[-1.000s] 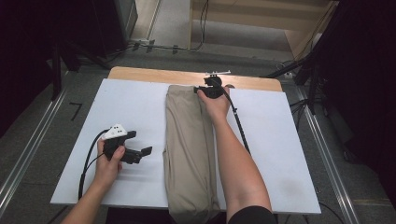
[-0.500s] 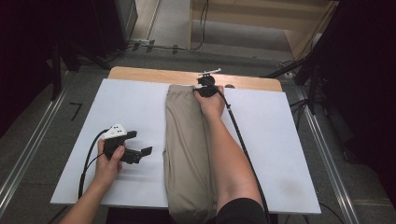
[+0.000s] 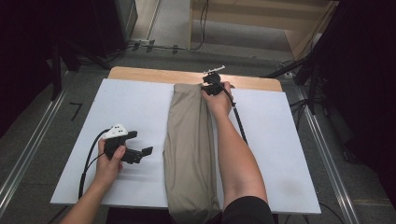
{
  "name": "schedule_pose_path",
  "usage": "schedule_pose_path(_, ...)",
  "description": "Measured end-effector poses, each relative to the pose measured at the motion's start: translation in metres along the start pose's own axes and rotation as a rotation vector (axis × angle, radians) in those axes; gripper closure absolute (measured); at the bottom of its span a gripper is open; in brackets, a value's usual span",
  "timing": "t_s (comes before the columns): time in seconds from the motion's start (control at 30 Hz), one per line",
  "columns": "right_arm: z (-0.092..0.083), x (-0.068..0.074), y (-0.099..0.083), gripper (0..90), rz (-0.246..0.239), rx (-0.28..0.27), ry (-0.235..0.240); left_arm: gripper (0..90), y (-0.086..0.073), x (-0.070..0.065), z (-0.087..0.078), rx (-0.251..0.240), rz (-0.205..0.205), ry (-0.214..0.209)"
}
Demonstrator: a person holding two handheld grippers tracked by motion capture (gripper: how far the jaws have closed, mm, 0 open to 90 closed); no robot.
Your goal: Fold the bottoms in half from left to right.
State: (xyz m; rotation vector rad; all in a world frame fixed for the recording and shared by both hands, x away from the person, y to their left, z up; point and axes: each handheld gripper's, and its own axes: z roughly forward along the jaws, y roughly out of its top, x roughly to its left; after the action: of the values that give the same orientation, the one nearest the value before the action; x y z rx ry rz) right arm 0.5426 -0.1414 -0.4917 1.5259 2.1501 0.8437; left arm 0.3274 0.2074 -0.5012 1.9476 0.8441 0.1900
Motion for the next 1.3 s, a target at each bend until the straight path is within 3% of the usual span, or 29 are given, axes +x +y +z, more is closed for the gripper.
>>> schedule_pose_path(0.07, 0.004, 0.002, -0.003, 78.2, -0.02, 0.016, -0.034, 0.0, 0.0, 0.0, 0.0, 0.001, 0.0, 0.0)
schedule_pose_path(0.13, 0.002, 0.005, -0.003, 58.7, -0.01, 0.002, -0.066, 0.0, 0.0, 0.0, 0.0, 0.0, -0.002, -0.001)
schedule_pose_path(0.23, -0.009, 0.005, -0.006, 45.2, 0.012, -0.031, -0.023, 0.0, 0.0, 0.0, -0.001, 0.001, -0.003, 0.002)
schedule_pose_path(0.47, -0.068, 0.013, -0.048, 45.8, -0.036, -0.124, 0.039, 2.9, 0.001, -0.008, -0.003, 0.001, 0.027, 0.04)
schedule_pose_path(0.6, -0.104, 0.017, -0.084, 48.7, -0.052, -0.146, 0.105, 3.4, 0.002, -0.019, -0.006, -0.024, 0.026, -0.013)
schedule_pose_path(0.7, -0.127, 0.021, -0.111, 50.8, -0.061, -0.144, 0.138, 12.6, 0.005, -0.033, -0.006, -0.031, 0.034, -0.015)
schedule_pose_path(0.83, -0.158, 0.029, -0.146, 53.3, -0.056, -0.15, 0.19, 19.3, 0.002, -0.053, -0.003, 0.012, 0.019, -0.028)
schedule_pose_path(0.97, -0.183, 0.047, -0.184, 54.8, -0.103, -0.139, 0.216, 25.0, -0.009, -0.076, -0.004, 0.062, 0.034, -0.041)
schedule_pose_path(1.03, -0.193, 0.055, -0.203, 56.5, -0.115, -0.128, 0.24, 28.4, -0.015, -0.084, -0.007, 0.079, 0.02, -0.057)
schedule_pose_path(1.1, -0.202, 0.064, -0.221, 58.7, -0.133, -0.122, 0.236, 34.3, -0.021, -0.091, -0.009, 0.088, -0.002, -0.062)
schedule_pose_path(1.2, -0.217, 0.075, -0.252, 63.8, -0.113, -0.117, 0.272, 40.8, -0.03, -0.101, -0.011, 0.118, -0.028, -0.074)
schedule_pose_path(1.3, -0.223, 0.084, -0.266, 64.8, -0.131, -0.101, 0.283, 44.0, -0.038, -0.111, -0.013, 0.148, -0.05, -0.087)
